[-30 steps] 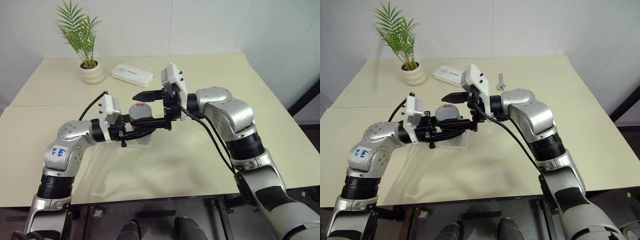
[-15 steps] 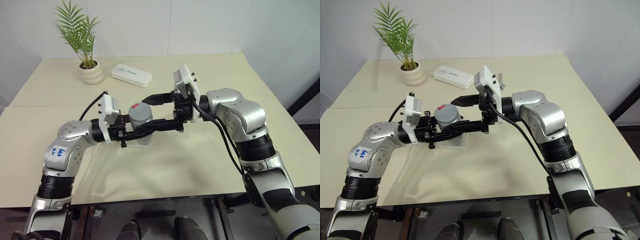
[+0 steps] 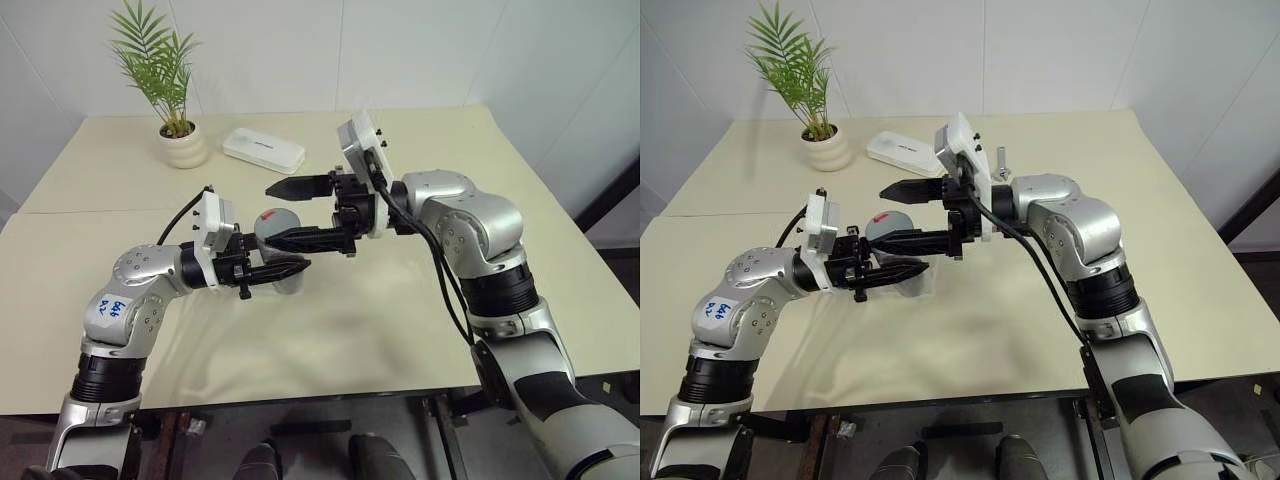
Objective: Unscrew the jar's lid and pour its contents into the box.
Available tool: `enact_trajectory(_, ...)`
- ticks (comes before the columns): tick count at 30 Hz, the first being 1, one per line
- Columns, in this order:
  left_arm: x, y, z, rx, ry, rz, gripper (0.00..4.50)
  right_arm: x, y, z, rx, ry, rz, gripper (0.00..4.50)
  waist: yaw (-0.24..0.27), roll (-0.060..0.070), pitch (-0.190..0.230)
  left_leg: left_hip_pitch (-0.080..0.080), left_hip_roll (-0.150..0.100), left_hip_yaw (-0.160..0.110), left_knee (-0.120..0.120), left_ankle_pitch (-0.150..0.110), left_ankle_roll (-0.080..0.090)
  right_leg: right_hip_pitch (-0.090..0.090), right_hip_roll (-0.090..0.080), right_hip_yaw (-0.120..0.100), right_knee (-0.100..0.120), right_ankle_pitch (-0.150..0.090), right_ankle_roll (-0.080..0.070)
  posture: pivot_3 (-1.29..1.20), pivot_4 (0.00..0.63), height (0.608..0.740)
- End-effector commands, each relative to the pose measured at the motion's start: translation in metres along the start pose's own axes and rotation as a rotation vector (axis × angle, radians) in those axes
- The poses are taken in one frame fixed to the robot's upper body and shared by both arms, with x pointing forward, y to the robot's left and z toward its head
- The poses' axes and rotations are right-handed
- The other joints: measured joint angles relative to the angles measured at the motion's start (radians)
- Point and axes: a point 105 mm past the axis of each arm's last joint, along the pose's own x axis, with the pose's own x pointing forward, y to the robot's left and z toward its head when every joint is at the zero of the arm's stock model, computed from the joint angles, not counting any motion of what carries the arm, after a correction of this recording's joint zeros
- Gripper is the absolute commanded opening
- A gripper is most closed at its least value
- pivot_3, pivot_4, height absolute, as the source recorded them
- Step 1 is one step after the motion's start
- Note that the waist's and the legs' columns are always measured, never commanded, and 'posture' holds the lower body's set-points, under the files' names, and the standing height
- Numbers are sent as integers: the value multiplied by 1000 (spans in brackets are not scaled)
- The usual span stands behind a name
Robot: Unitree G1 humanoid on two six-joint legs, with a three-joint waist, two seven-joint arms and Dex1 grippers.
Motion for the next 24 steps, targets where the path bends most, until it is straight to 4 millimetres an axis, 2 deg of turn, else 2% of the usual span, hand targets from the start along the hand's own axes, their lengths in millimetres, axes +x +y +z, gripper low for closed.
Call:
enact_trajectory(1, -2, -4, 11, 32, -21, -17, 1934, 6, 7, 7, -47, 4, 26, 4485, -1, 0, 0, 0, 0, 0, 0, 0, 0, 0, 0, 0, 0, 0, 0, 0, 150, 740)
enact_trajectory(5, -1, -3, 11, 30, -19, -16, 1934, 7, 8, 5, -44, 9, 28, 4485, 0, 0, 0, 0, 0, 0, 0, 0, 0, 0, 0, 0, 0, 0, 0, 0, 150, 740)
enact_trajectory(8, -1, -3, 10, 29, -18, -14, 1934, 7, 8, 6, -45, 5, 27, 3911, 0, 0, 0, 0, 0, 0, 0, 0, 0, 0, 0, 0, 0, 0, 0, 0, 150, 740)
enact_trajectory(11, -1, -3, 9, 27, -15, -10, 1934, 7, 8, 9, -39, -16, 21, 2973, -1, 0, 0, 0, 0, 0, 0, 0, 0, 0, 0, 0, 0, 0, 0, 0, 150, 740)
enact_trajectory(16, -3, -3, 6, 24, -7, -3, 1934, 9, 9, 15, -17, -55, 18, 2973, -1, 0, 0, 0, 0, 0, 0, 0, 0, 0, 0, 0, 0, 0, 0, 0, 150, 740)
enact_trajectory(18, -4, -4, 4, 21, 3, 1, 1934, 7, 10, 27, 30, -129, 27, 2973, -1, 0, 0, 0, 0, 0, 0, 0, 0, 0, 0, 0, 0, 0, 0, 0, 150, 740)
enact_trajectory(21, -8, -5, 1, 15, 11, 12, 1934, -3, 5, 50, 130, -283, 10, 2973, -1, 0, 0, 0, 0, 0, 0, 0, 0, 0, 0, 0, 0, 0, 0, 0, 150, 740)
enact_trajectory(24, -12, -7, 0, 8, 14, 22, 1934, -17, -3, 54, 148, -317, -58, 2973, 1, 0, 0, 0, 0, 0, 0, 0, 0, 0, 0, 0, 0, 0, 0, 0, 150, 740)
